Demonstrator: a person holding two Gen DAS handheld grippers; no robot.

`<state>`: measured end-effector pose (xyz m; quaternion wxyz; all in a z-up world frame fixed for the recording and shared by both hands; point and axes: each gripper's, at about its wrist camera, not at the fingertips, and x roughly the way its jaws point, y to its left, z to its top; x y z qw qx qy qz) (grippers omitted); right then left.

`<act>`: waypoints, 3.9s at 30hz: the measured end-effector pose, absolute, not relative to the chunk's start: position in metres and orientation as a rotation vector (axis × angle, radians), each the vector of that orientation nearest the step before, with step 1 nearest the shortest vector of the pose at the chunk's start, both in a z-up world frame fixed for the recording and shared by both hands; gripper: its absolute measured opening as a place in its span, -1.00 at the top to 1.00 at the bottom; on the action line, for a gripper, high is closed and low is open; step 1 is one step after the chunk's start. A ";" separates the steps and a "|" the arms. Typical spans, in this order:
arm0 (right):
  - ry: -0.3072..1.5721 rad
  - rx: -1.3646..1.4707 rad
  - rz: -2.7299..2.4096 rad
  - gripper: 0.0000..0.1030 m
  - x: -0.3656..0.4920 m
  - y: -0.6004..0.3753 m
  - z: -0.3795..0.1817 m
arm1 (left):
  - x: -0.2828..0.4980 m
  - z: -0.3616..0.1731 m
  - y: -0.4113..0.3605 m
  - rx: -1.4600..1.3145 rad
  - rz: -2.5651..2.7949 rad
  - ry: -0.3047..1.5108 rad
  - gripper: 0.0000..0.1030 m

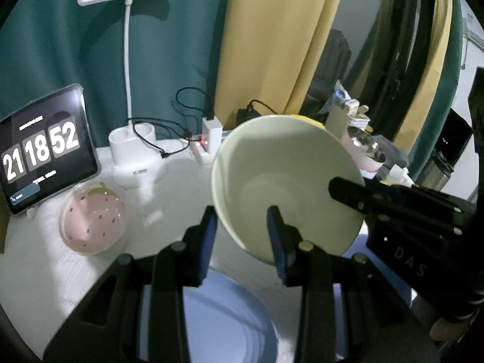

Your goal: Organize plates and bowls

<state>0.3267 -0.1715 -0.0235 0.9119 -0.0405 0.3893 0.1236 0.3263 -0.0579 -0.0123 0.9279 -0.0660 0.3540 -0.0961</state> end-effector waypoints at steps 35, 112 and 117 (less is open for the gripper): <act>0.769 -0.023 0.182 0.63 0.245 -0.242 -0.017 | 0.260 -0.010 -0.125 -0.076 -0.284 0.733 0.32; 0.840 -0.036 0.199 0.82 0.228 -0.222 -0.044 | 0.229 -0.027 -0.085 -0.084 -0.216 0.695 0.10; 0.835 -0.052 0.218 0.82 0.229 -0.206 -0.041 | 0.227 -0.025 -0.070 -0.098 -0.202 0.686 0.10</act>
